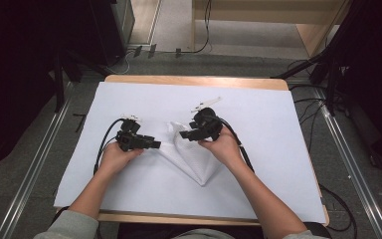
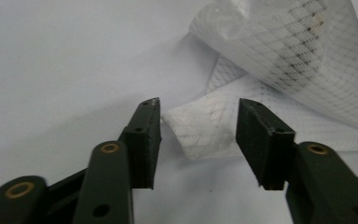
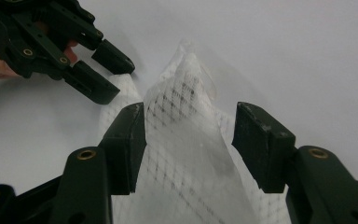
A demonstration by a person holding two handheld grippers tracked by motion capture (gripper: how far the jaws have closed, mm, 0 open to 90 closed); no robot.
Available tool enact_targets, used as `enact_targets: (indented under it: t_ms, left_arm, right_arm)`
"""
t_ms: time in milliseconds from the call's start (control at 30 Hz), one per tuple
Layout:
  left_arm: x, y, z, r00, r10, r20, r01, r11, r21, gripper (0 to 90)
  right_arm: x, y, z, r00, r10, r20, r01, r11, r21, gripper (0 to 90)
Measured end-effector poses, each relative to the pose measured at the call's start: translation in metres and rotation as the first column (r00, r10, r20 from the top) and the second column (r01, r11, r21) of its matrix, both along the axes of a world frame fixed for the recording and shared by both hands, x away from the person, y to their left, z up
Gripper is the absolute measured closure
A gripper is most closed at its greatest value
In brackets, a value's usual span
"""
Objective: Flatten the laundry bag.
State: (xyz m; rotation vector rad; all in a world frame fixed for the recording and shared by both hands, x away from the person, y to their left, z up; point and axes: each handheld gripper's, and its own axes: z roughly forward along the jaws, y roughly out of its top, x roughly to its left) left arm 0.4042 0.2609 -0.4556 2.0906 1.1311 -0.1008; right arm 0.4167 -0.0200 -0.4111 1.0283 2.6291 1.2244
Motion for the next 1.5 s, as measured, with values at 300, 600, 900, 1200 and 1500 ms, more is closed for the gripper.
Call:
enact_targets:
  t_ms: [300,600,900,1200,1500]
  left_arm:
    - [0.000,-0.003,-0.001,0.9990,-0.030,-0.032,0.031,0.9987,0.041,82.9]
    - [0.006,-0.012,0.015,0.9986,0.000,0.053,-0.004,0.9974,0.072,89.3]
    - [0.020,0.010,0.028,0.9855,0.124,0.116,-0.132,0.9894,0.061,89.2]
    - [0.026,0.040,0.033,0.9587,0.246,0.143,-0.251,0.9679,0.015,89.2]
    - [0.025,0.062,0.032,0.9351,0.326,0.138,-0.330,0.9438,0.006,89.1]
  right_arm:
    - [0.005,0.012,-0.006,0.9992,0.039,-0.013,-0.039,0.999,-0.030,81.8]
    - [0.003,-0.004,0.007,0.9993,0.031,-0.022,-0.031,1.000,0.003,88.3]
    - [-0.001,-0.027,0.025,0.9998,-0.007,0.016,0.006,0.999,0.053,88.4]
    - [-0.007,-0.051,0.042,0.9977,-0.039,0.055,0.035,0.996,0.076,88.4]
    - [-0.017,-0.079,0.051,0.9949,-0.072,0.071,0.067,0.995,0.072,88.4]
